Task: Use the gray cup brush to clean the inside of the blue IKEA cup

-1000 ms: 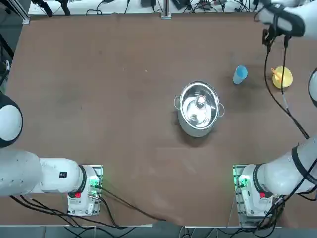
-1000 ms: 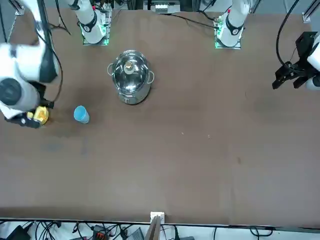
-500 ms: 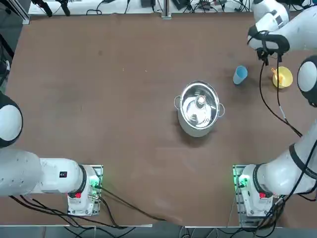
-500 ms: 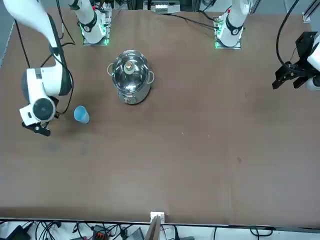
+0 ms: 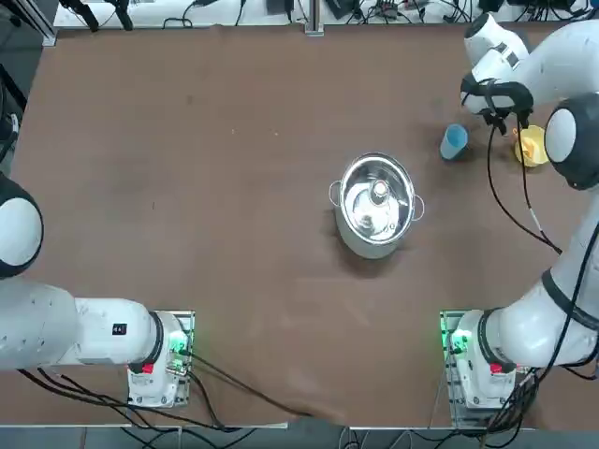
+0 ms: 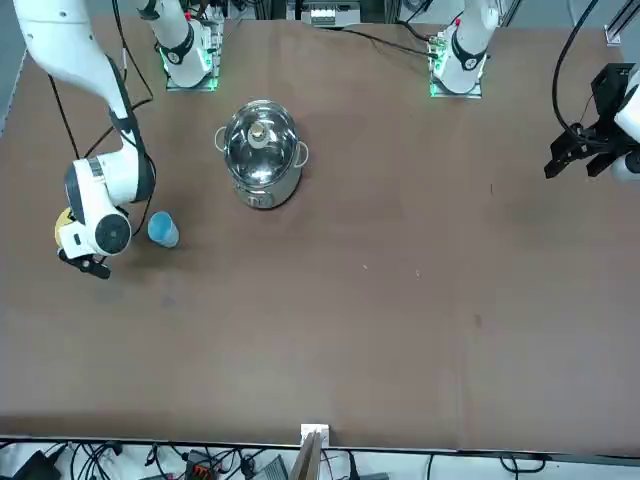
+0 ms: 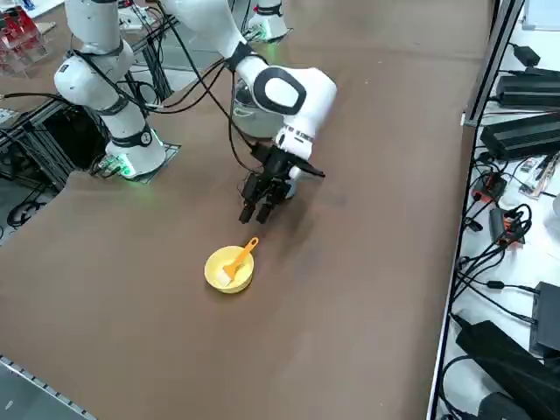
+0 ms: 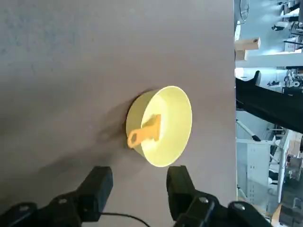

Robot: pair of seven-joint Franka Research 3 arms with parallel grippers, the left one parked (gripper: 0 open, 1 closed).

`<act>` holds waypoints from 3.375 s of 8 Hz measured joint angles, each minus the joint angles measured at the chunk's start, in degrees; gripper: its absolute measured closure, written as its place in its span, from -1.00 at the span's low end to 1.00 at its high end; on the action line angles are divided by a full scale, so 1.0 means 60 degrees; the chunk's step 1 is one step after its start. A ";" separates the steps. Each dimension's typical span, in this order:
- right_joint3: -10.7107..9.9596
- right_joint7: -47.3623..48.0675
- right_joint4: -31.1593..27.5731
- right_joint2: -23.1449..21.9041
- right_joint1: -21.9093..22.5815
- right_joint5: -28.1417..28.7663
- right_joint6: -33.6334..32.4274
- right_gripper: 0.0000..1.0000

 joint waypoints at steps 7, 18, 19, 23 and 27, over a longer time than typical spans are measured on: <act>-0.0008 0.0696 0.0642 0.0799 -0.0297 -0.0014 0.0227 -0.16; -0.0018 0.1474 0.0864 0.1396 -0.0379 -0.0659 0.0226 0.33; -0.0019 0.1476 0.0865 0.1396 -0.0379 -0.0674 0.0209 0.59; -0.0027 0.1481 0.0980 0.1370 -0.0374 -0.0808 -0.0359 0.93; -0.0027 0.1334 0.1625 0.1182 -0.0332 -0.0807 -0.0839 0.93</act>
